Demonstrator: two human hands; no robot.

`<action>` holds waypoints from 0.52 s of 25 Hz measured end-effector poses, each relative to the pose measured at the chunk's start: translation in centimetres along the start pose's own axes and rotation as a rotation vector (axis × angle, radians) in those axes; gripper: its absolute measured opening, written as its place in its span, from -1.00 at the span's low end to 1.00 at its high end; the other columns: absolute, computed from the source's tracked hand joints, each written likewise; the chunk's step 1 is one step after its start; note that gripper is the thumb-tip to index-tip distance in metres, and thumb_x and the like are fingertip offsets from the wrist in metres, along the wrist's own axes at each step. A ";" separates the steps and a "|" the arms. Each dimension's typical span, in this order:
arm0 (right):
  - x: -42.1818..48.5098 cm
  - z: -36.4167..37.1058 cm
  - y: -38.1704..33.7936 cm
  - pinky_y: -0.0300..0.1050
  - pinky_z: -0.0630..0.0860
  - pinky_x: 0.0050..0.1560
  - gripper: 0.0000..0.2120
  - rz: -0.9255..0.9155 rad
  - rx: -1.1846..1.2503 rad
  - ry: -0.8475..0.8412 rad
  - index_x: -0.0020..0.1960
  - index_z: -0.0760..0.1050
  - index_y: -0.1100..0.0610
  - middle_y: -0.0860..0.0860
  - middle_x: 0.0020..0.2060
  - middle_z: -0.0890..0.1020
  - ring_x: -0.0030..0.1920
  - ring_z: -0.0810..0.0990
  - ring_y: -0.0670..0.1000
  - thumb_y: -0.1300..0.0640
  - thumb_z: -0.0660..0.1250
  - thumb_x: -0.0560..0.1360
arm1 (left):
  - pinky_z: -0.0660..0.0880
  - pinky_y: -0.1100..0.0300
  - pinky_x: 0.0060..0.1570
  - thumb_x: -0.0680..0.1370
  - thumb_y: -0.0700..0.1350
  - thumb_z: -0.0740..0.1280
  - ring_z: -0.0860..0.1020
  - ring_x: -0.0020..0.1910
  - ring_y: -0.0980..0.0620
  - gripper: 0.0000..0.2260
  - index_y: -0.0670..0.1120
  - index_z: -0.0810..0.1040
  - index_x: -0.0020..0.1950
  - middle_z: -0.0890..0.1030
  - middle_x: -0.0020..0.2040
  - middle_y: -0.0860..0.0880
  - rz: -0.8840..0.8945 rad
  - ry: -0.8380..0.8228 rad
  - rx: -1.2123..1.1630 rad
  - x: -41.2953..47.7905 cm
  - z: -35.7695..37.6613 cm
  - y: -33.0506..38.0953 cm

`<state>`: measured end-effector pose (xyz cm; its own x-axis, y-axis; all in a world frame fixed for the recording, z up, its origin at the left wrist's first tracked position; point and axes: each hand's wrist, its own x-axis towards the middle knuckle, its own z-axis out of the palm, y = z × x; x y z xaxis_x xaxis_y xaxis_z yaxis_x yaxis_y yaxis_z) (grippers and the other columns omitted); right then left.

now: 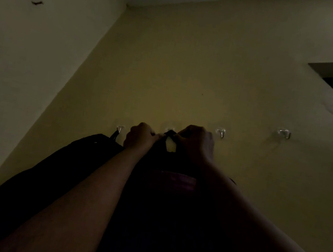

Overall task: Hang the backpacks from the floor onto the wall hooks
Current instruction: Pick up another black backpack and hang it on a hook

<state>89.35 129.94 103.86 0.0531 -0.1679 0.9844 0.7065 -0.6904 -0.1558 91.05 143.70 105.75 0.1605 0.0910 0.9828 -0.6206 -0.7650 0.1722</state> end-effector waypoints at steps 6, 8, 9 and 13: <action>-3.3 -1.0 -0.7 -0.25 0.34 -0.16 -0.72 0.027 0.008 -0.094 0.19 0.57 0.11 0.09 0.14 0.65 0.08 0.62 0.09 0.08 0.25 0.53 | 0.39 0.16 -0.29 0.51 0.02 0.30 0.53 -0.29 -0.09 -0.64 -0.26 0.54 -0.29 0.57 -0.29 -0.20 -0.037 -0.056 -0.015 -3.3 -1.2 1.5; -4.5 -1.5 -1.1 -0.24 0.36 -0.09 -0.70 0.048 0.046 -0.157 0.24 0.53 0.12 0.08 0.19 0.62 0.14 0.59 0.08 0.09 0.21 0.56 | 0.47 0.13 -0.04 0.54 0.02 0.27 0.58 0.05 -0.14 -0.64 -0.27 0.59 0.06 0.64 0.05 -0.22 -0.035 -0.086 -0.005 -4.8 -1.9 2.6; -5.2 -2.2 -1.4 -0.22 0.40 -0.03 -0.69 0.059 0.088 -0.193 0.25 0.52 0.14 0.10 0.21 0.60 0.17 0.57 0.08 0.08 0.20 0.57 | 0.44 0.16 0.03 0.55 0.02 0.24 0.55 0.16 -0.13 -0.62 -0.24 0.55 0.18 0.61 0.16 -0.20 -0.048 -0.116 0.012 -5.8 -2.4 3.5; -8.3 -4.7 -3.3 -0.11 0.43 0.17 -0.65 0.123 0.249 -0.248 0.27 0.48 0.18 0.13 0.23 0.58 0.23 0.53 0.08 0.03 0.17 0.58 | 0.41 0.15 0.18 0.57 0.06 0.18 0.47 0.29 -0.10 -0.56 -0.16 0.40 0.36 0.49 0.34 -0.16 -0.171 -0.119 -0.169 -9.8 -4.0 5.4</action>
<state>83.30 130.31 95.85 0.2957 -0.0422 0.9543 0.8326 -0.4784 -0.2792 83.00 141.22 97.28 0.3563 0.1265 0.9257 -0.6945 -0.6269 0.3530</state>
